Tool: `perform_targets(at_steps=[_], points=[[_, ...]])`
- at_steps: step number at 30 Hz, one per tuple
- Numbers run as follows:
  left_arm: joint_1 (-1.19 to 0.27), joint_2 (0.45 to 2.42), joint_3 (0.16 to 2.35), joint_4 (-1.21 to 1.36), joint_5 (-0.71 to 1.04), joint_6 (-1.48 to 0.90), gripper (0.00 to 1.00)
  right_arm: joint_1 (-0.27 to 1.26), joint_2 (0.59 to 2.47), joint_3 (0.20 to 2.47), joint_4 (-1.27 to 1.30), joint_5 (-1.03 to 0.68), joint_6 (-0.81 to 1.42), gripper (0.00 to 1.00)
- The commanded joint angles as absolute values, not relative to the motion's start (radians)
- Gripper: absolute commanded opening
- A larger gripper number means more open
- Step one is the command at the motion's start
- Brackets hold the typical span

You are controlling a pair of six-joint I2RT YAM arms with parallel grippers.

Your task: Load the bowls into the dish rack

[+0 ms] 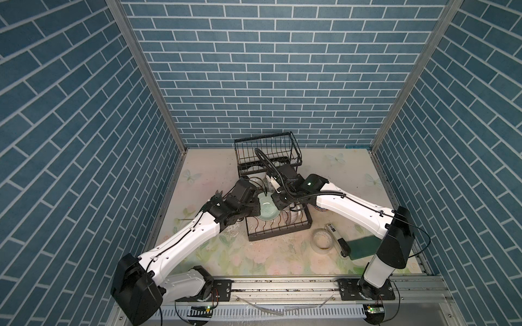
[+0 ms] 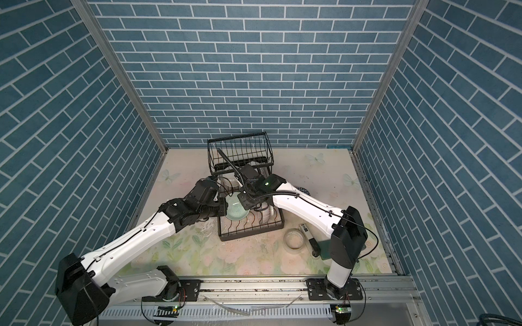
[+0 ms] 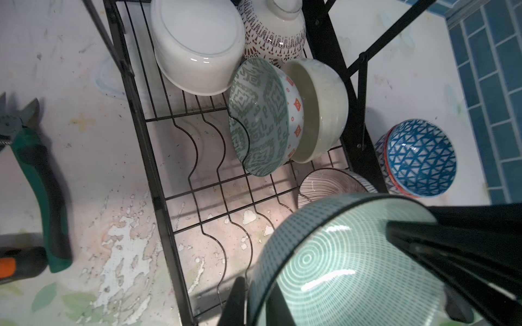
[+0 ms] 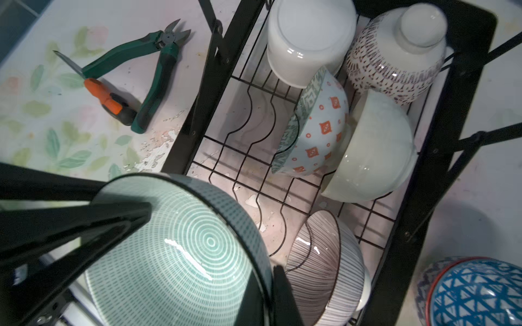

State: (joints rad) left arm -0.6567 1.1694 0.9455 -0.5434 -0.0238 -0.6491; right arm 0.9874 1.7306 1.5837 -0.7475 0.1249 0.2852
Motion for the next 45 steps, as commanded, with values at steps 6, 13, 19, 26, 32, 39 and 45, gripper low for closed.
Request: perform_targets(at_steps=[6,13,19,26,32,39,45], points=[[-0.637,1.110,0.889,-0.515,-0.011,-0.651,0.48,1.068,1.772,1.682,-0.784,0.374,0.339,0.00],[-0.610,1.049,0.845,-0.526,-0.022,-0.653,0.79,1.111,1.802,1.710,-0.819,0.501,0.344,0.00],[-0.573,0.949,0.803,-0.555,-0.059,-0.657,0.91,1.146,1.827,1.721,-0.862,0.657,0.355,0.00],[-0.523,0.827,0.768,-0.617,-0.107,-0.654,0.99,1.168,1.841,1.699,-0.879,0.768,0.397,0.00],[-0.410,0.752,0.712,-0.634,-0.065,-0.671,1.00,1.202,1.884,1.711,-0.903,0.893,0.393,0.00],[-0.283,0.740,0.626,-0.555,0.095,-0.696,1.00,1.233,1.939,1.734,-0.939,0.994,0.395,0.00],[-0.213,0.749,0.588,-0.498,0.181,-0.712,1.00,1.264,1.994,1.788,-1.002,1.112,0.414,0.00]])
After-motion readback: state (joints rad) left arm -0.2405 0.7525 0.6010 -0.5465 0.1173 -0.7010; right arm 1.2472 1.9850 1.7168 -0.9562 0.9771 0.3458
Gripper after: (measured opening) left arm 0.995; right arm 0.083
